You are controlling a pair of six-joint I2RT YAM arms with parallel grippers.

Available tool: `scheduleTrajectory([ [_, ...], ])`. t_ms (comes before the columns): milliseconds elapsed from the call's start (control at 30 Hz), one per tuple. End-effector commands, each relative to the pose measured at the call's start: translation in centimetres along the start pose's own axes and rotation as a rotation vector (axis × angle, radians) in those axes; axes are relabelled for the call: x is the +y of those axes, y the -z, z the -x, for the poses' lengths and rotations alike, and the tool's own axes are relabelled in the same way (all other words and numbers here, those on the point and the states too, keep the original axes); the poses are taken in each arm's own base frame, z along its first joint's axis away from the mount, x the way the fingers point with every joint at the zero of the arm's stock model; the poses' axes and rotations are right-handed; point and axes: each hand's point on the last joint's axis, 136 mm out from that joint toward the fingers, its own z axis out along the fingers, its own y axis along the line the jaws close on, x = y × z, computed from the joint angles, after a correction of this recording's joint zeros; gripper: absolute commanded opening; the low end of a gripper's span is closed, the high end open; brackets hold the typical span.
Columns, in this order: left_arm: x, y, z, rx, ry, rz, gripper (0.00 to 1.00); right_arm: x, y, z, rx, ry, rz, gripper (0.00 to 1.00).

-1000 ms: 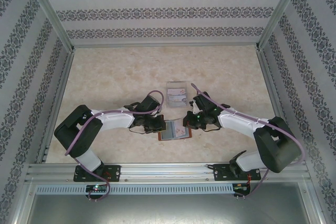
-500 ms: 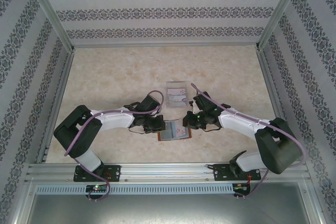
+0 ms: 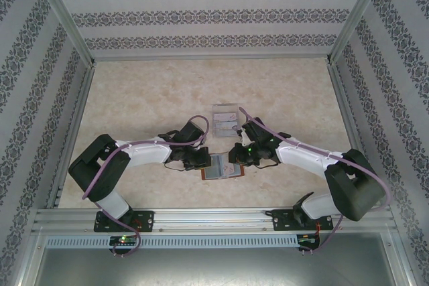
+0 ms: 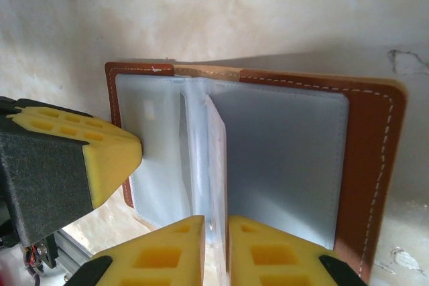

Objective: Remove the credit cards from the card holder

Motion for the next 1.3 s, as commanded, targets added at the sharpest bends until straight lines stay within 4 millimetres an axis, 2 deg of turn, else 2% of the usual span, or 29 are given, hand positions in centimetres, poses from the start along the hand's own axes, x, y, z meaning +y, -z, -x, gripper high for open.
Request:
scheduleTrajectory([
  [0,0.9,0.1,-0.3,0.018,0.0,0.04,0.09,0.7,0.5,0.1,-0.01,-0.005,-0.004,0.18],
  [333,0.7,0.2,-0.3,0.017,-0.002,0.039,0.1,0.3,0.1,0.0,0.005,-0.015,-0.033,0.13],
  [600,0.2,1.0,0.0,-0.001,-0.012,0.038,0.15,1.0,1.8,0.8,-0.034,0.064,-0.027,0.08],
  [900,0.0,2.0,0.3,-0.022,-0.034,0.057,0.18,2.8,4.9,2.2,-0.044,0.366,0.034,0.06],
  [1067,0.2,2.3,0.2,-0.031,-0.034,0.063,0.18,3.4,6.7,1.9,-0.026,0.673,0.014,0.06],
  [1267,0.2,2.7,0.4,-0.042,-0.039,0.071,0.18,3.0,8.7,3.2,-0.054,0.997,-0.099,0.07],
])
